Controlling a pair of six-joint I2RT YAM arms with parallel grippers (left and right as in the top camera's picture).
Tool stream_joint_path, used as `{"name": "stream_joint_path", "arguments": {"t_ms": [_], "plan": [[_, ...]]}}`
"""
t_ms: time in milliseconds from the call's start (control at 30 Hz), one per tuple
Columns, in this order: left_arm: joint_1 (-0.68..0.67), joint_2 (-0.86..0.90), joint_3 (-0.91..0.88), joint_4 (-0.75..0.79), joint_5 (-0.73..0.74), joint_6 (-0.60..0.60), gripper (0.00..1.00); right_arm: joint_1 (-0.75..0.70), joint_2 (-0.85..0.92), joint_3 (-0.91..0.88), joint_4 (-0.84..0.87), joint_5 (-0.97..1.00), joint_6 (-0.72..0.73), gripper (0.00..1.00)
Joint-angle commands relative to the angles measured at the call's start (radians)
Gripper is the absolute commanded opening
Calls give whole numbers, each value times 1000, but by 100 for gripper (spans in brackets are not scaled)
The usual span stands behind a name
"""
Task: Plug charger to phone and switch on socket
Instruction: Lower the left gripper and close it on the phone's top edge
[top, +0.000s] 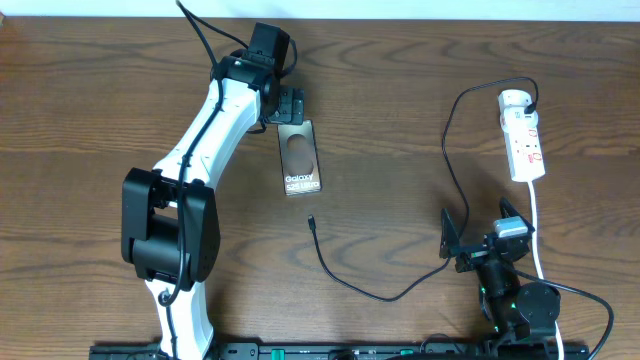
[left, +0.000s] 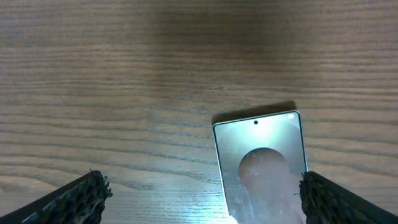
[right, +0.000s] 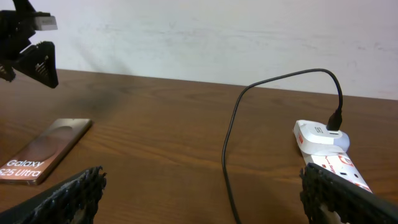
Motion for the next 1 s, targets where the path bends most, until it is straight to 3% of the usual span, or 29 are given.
{"name": "stream_joint_path", "arguments": {"t_ms": [0,967], "plan": [[0,13,2,4,-19,-41,98,6,-5,-4,-1,8,6,99],[0,100,-1,4,27,-122,98,6,-5,-4,-1,8,6,99]]}}
